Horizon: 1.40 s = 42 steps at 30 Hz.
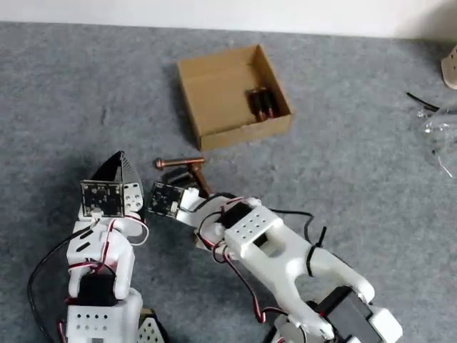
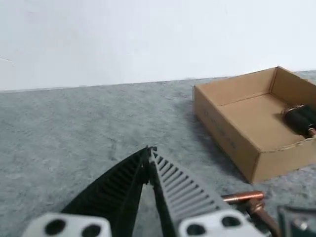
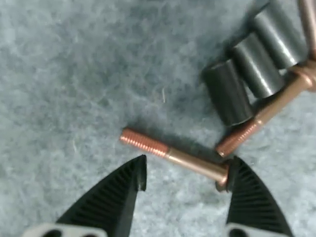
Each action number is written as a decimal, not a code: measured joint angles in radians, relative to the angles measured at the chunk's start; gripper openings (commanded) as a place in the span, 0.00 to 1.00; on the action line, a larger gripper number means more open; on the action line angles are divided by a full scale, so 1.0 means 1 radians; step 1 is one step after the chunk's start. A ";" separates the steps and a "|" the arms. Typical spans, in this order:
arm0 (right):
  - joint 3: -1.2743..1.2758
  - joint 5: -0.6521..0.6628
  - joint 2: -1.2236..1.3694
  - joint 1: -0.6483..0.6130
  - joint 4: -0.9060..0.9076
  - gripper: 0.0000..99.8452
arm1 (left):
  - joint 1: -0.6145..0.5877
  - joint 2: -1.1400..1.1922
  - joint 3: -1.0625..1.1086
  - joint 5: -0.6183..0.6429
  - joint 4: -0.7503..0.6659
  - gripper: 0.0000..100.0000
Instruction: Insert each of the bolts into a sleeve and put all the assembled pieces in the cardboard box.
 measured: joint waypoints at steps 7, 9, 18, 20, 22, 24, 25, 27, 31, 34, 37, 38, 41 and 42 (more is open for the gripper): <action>-0.002 -0.293 -0.008 -0.009 -0.009 0.24 | 0.003 0.000 0.000 0.000 0.000 0.01; -0.002 -0.427 -0.032 0.002 -0.009 0.24 | 0.002 0.000 0.000 0.000 0.000 0.01; 0.000 -1.172 -0.157 0.060 -0.009 0.24 | 0.002 0.000 0.000 0.000 0.000 0.01; 0.002 -1.226 -0.158 0.060 -0.009 0.24 | 0.002 0.000 0.000 0.000 0.000 0.01; 0.002 -1.243 -0.160 0.060 -0.009 0.24 | 0.002 0.000 0.000 0.000 0.000 0.01; 0.002 -1.250 -0.160 0.060 -0.009 0.23 | 0.002 0.000 0.000 0.000 0.000 0.01; 0.003 -1.254 -0.160 0.060 -0.009 0.21 | 0.002 0.000 0.000 0.000 0.000 0.01; 0.018 -1.254 -0.160 0.060 -0.009 0.14 | 0.002 0.000 0.000 0.000 0.000 0.01; 0.040 -1.257 -0.160 0.049 -0.009 0.05 | 0.002 0.000 0.000 0.000 0.000 0.01; 0.041 -1.257 -0.160 0.000 -0.009 0.07 | 0.002 0.000 0.000 0.000 0.000 0.01; 0.066 -1.257 -0.160 -0.014 -0.054 0.10 | 0.002 0.000 0.000 0.000 0.000 0.01; 0.080 -1.257 -0.160 -0.014 -0.074 0.11 | 0.002 0.000 0.000 0.000 0.000 0.01; 0.112 -1.257 -0.114 -0.014 -0.098 0.11 | 0.002 0.000 0.000 0.000 0.000 0.01; 0.112 -1.257 -0.087 -0.012 -0.098 0.11 | 0.002 0.000 0.000 0.000 0.000 0.01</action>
